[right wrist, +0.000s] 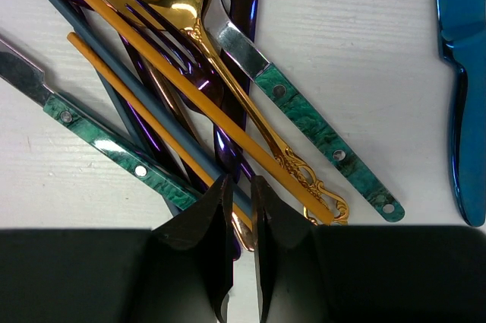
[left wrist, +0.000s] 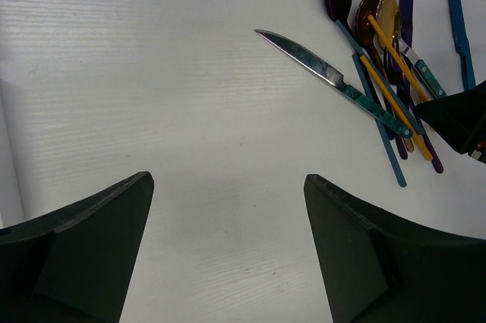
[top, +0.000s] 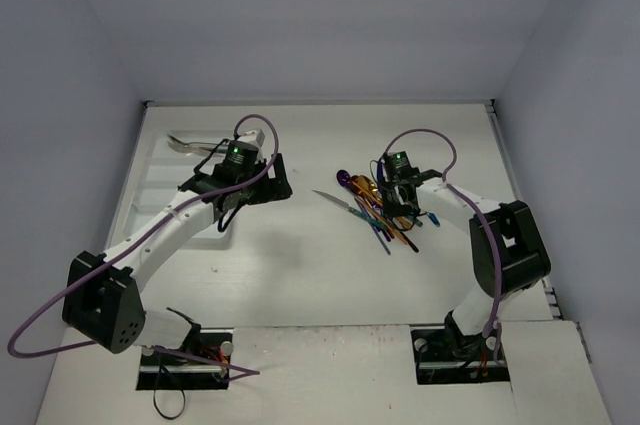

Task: Sort the eating utensils into containers

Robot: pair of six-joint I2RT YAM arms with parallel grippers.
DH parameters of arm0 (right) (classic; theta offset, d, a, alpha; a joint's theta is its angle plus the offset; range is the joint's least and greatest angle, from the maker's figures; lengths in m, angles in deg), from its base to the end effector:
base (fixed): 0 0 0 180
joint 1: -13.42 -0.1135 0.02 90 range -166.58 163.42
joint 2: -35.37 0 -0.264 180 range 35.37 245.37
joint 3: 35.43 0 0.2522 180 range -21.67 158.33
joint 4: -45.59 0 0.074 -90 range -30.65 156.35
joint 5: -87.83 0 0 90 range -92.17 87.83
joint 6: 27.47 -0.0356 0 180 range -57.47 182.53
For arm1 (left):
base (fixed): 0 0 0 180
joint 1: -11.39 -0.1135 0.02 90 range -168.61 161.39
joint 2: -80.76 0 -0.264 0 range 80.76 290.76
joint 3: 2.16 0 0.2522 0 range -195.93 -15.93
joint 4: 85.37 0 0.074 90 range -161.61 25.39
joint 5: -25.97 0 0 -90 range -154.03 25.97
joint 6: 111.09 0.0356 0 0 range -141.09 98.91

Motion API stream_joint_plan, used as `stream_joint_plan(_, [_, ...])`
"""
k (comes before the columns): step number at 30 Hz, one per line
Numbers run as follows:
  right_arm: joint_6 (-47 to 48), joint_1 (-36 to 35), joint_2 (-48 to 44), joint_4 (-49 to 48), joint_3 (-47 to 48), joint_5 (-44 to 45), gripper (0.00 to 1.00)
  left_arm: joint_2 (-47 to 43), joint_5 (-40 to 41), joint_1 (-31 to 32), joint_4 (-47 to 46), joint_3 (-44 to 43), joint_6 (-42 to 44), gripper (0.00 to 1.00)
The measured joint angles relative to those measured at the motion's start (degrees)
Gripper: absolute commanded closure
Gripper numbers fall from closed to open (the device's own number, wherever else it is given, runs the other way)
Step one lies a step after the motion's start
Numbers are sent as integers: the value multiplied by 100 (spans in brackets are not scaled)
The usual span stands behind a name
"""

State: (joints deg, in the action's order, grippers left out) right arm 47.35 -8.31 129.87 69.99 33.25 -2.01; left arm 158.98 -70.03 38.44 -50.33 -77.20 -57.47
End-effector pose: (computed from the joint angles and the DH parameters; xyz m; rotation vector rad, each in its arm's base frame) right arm 0.3139 0.1250 0.1826 -0.1397 2.4638 0.2794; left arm 0.2689 -0.1415 0.2903 -0.1305 2.3285 -0.6988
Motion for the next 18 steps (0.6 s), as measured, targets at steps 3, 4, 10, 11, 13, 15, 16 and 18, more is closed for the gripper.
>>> stream_joint_plan(3, [3, -1, 9, -31, -1, -1, 86, 1, 2, 0, 0, -15, 2, 21])
stream_joint_plan(4, [5, -1, 11, -41, -2, 0, 86, 3, 2, 0, 0, -16, 2, 21])
stream_joint_plan(10, [21, -1, 173, -107, -7, 33, 86, 98, -3, 10, 0, -88, 1, 21])
stream_joint_plan(11, [24, -1, 210, -117, -9, 51, 86, 103, 0, 19, 0, -88, 0, 21])
stream_joint_plan(13, [32, -1, 231, -169, -9, 66, 86, 103, -2, 44, 0, -88, 0, 21])
stream_joint_plan(15, [42, 1, 245, -206, -9, 78, 86, 104, -2, 69, 0, -88, 0, 21])
stream_joint_plan(16, [44, 1, 251, -229, -9, 83, 85, 105, -2, 73, 0, -88, 0, 21])
stream_joint_plan(18, [47, 0, 261, -281, -9, 96, 85, 105, -4, 76, 0, -88, -2, 21])
